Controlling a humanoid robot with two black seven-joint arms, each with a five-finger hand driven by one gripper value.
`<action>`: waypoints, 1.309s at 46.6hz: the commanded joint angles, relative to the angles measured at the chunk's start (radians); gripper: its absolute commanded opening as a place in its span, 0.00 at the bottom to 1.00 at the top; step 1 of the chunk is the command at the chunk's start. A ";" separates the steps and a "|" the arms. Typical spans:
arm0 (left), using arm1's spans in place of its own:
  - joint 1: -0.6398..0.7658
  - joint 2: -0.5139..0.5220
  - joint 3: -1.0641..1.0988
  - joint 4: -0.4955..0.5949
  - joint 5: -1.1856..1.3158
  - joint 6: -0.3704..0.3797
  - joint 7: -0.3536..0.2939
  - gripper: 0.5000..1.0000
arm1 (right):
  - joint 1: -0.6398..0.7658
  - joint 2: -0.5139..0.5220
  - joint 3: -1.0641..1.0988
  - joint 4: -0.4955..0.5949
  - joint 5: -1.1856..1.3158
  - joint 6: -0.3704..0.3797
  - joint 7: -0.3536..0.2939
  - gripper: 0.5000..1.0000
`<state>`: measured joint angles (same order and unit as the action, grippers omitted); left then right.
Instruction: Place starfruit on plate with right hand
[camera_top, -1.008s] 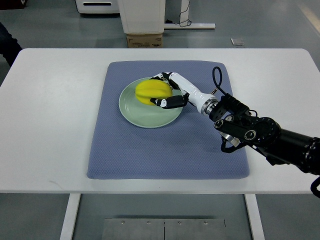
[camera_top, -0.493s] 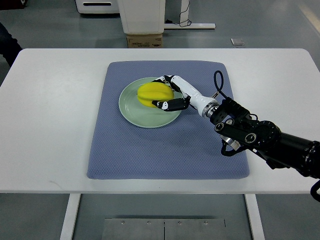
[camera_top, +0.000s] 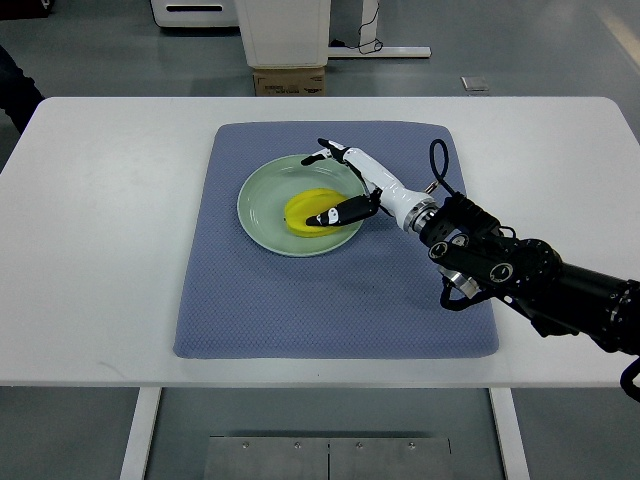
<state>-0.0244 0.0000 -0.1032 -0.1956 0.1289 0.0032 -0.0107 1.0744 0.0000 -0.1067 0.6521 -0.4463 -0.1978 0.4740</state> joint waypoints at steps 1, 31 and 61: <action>0.000 0.000 -0.001 -0.001 0.000 0.000 0.000 1.00 | 0.001 0.000 0.044 -0.002 0.001 -0.002 0.000 1.00; 0.000 0.000 0.000 -0.001 0.000 0.000 0.000 1.00 | -0.074 0.000 0.321 0.021 0.047 0.006 -0.049 1.00; 0.000 0.000 0.000 0.001 0.000 0.000 0.000 1.00 | -0.198 -0.133 0.676 -0.002 0.405 0.152 -0.132 1.00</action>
<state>-0.0245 0.0000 -0.1030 -0.1956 0.1288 0.0029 -0.0108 0.8889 -0.1248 0.5469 0.6537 -0.0885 -0.0716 0.3655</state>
